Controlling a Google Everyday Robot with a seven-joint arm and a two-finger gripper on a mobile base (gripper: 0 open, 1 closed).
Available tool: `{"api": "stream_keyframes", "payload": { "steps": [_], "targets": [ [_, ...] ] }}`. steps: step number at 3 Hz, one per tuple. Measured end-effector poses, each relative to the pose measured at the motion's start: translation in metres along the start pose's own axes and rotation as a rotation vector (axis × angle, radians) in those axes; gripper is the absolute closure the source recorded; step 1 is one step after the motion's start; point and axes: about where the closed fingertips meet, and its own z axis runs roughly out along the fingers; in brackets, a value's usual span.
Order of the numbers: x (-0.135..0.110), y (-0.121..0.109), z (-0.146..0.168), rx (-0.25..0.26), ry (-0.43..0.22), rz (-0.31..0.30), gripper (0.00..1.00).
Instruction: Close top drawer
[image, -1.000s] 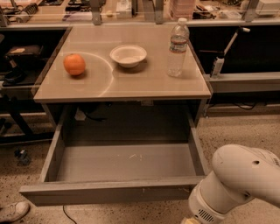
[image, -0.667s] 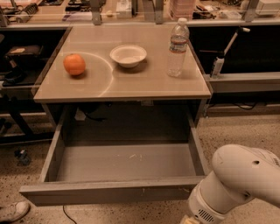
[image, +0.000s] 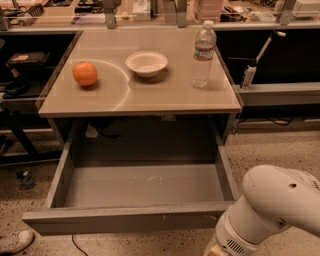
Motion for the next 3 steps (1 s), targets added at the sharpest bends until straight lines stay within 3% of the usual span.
{"api": "stream_keyframes", "payload": {
  "steps": [1, 2, 3],
  "targets": [
    [-0.008, -0.003, -0.008, 0.020, 0.002, -0.017, 0.92],
    [-0.025, -0.015, -0.019, 0.061, 0.001, -0.032, 1.00],
    [-0.036, -0.024, -0.018, 0.075, 0.001, -0.037, 1.00]
  ]
}}
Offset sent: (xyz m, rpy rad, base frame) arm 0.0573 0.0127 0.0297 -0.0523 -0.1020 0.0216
